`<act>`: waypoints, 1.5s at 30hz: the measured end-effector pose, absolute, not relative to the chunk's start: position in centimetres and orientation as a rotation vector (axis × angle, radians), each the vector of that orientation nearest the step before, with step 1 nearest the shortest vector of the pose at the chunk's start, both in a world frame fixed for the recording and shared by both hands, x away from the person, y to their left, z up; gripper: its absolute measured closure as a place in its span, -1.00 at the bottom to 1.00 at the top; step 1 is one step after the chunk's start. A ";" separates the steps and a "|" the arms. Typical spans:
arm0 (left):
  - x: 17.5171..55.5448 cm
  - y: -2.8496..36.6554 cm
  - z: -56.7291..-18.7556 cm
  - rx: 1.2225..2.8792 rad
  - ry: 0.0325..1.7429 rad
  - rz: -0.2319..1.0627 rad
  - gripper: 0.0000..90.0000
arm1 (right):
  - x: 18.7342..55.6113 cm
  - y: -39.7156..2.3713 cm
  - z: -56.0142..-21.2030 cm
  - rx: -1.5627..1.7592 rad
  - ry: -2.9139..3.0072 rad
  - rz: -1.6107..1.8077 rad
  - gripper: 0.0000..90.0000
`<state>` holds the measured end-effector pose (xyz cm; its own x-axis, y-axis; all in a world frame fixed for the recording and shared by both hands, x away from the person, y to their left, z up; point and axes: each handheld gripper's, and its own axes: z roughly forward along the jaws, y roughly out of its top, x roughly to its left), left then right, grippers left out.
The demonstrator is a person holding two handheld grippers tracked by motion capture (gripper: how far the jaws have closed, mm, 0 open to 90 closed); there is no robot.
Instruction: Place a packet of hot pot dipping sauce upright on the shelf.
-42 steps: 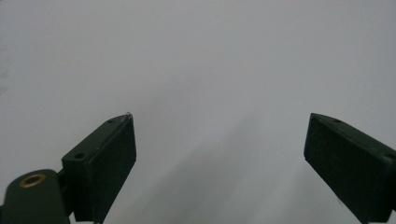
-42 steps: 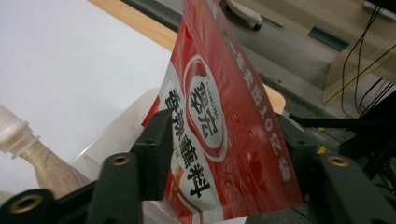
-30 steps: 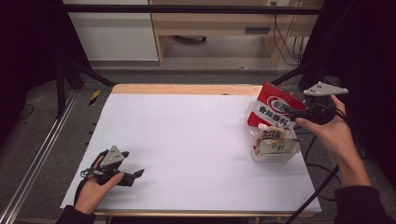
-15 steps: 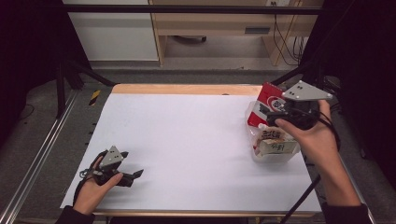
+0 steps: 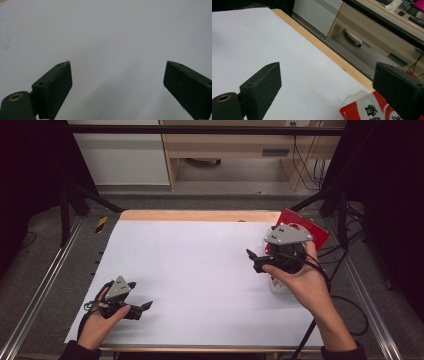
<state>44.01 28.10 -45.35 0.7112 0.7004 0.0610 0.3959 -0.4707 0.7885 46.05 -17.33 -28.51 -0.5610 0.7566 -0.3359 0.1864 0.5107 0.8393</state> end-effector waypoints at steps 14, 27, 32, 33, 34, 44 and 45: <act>44.0 28.2 -45.2 2.112 0.832 0.492 -0.82 | 44.8 -14.7 -31.9 0.761 2.100 1.056 -0.80; 44.0 28.3 -45.2 2.110 0.836 0.495 -0.82 | 43.9 -13.9 -35.6 0.787 2.163 1.058 -0.80; 44.0 28.3 -45.2 2.112 0.834 0.496 -0.82 | 43.4 -13.9 -37.3 0.816 2.182 1.052 -0.80; 44.0 28.3 -45.2 2.111 0.834 0.496 -0.82 | 43.3 -13.9 -37.7 0.825 2.185 1.053 -0.80; 44.0 28.3 -45.2 2.111 0.833 0.497 -0.82 | 43.2 -14.0 -38.1 0.832 2.193 1.054 -0.80; 44.1 28.4 -45.3 2.112 0.842 0.503 -0.82 | 43.1 -13.7 -40.9 0.894 2.210 1.056 -0.81; 44.1 28.4 -45.3 2.113 0.842 0.503 -0.82 | 43.2 -13.7 -41.2 0.901 2.209 1.060 -0.81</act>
<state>44.07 28.39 -45.26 0.7007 0.7102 0.0681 0.3967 -0.4672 0.7902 43.17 -13.67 -41.16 -0.6408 0.7492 -0.1676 0.3381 0.4714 0.8145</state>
